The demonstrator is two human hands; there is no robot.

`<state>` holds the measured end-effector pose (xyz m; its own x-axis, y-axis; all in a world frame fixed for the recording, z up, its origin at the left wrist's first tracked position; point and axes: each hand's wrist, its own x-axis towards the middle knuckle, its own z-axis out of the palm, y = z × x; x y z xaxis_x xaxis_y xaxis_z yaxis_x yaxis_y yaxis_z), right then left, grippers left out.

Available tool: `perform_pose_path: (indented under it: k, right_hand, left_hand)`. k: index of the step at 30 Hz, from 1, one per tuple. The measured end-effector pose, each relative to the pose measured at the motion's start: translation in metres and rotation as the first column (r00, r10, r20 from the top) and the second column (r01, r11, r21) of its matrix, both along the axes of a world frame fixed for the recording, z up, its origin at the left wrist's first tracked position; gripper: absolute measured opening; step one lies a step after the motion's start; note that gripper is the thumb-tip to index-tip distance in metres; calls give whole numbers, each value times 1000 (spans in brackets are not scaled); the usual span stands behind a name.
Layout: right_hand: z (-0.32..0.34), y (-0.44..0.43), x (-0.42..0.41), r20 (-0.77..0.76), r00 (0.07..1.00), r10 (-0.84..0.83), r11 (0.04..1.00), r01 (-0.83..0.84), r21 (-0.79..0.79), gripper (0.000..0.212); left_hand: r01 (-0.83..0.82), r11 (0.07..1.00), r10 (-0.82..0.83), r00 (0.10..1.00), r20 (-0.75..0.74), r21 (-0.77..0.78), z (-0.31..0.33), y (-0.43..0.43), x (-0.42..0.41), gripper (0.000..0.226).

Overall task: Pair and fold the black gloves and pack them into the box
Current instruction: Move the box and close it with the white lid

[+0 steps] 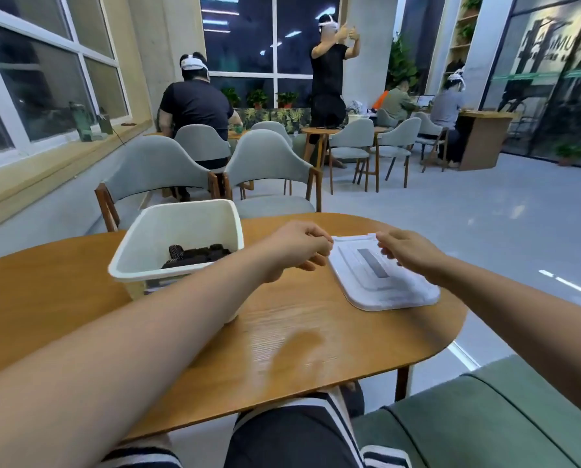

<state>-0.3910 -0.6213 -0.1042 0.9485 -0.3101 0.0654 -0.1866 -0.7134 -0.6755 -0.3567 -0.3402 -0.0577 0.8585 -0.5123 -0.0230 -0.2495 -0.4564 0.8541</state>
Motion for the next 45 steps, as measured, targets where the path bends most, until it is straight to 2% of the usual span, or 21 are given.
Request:
perform_pose_path:
  k: [2, 5, 10, 12, 14, 17, 19, 21, 24, 28, 32, 37, 45]
  right_hand:
    - [-2, -10, -7, 10, 999, -40, 999, 40, -18, 37]
    - [-8, -26, -12, -27, 992, -126, 992, 125, -24, 43]
    - [-21, -45, -14, -99, 975, -199, 980, 195, -44, 38]
    - [-23, -49, -13, -124, 968, -217, 973, 224, 47, 28]
    - [-24, -55, -8, -168, 955, -244, 944, 274, 183, 25]
    - [-24, -64, -4, -238, 920, -311, 836, 384, 391, 30]
    - [-23, -71, -4, -289, 906, -310, 749, 420, 513, 29]
    - [-22, -79, -4, -340, 902, -265, 693, 424, 584, 22]
    - [-24, -84, -4, -382, 897, -222, 699, 419, 580, 17]
    - [-30, -86, 0, -373, 907, -194, 772, 376, 513, 44]
    - [-24, -82, 4, -316, 936, -158, 780, 314, 541, 50]
    - [1, -59, 2, -185, 980, -74, 768, 174, 616, 42]
    - [47, 22, 18, -39, 999, 3, 822, 20, 569, 32]
  left_hand:
    - [-6, 1000, 6, 997, -73, -3, -16, -13, 3, 18]
    - [-34, 999, 34, 984, -174, 7, -37, -26, 9, 20]
    - [-80, 997, 72, 942, -328, -11, -52, -42, 11, 22]
    - [-136, 987, 84, 886, -455, -82, -56, -49, 9, 32]
    - [-226, 955, 66, 792, -606, -192, -57, -53, 5, 40]
    - [-347, 896, 43, 688, -724, -277, -56, -52, 4, 38]
    - [-370, 890, 51, 661, -749, -267, -56, -49, 10, 52]
    - [-368, 902, 76, 650, -756, -226, -57, -47, 15, 61]
    - [-335, 930, 113, 656, -747, -153, -58, -44, 16, 63]
    - [-272, 950, 76, 678, -731, -153, -59, -44, 17, 44]
    - [-272, 944, 65, 710, -701, -188, -47, -41, 16, 19]
    - [-272, 931, 97, 825, -556, -242, -9, -22, 25, 27]
    - [-287, 929, 174, 897, -406, -235, 49, 51, 45, 27]
